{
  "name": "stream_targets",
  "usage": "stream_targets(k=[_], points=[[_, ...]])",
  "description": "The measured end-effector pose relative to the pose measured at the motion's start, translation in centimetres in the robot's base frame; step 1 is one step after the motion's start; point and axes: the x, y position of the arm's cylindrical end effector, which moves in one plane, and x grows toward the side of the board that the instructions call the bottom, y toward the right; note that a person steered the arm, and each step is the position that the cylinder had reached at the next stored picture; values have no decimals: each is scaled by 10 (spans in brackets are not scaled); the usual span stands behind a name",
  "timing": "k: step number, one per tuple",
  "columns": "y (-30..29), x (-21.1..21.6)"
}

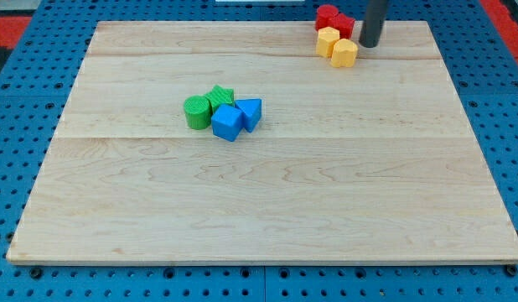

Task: Separate the yellow hexagon from a group of blocks

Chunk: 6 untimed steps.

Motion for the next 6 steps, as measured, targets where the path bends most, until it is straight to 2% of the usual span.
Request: stream_targets(k=[1, 3, 5, 6], points=[[38, -56], [25, -57], [-24, -12], [-38, -9]])
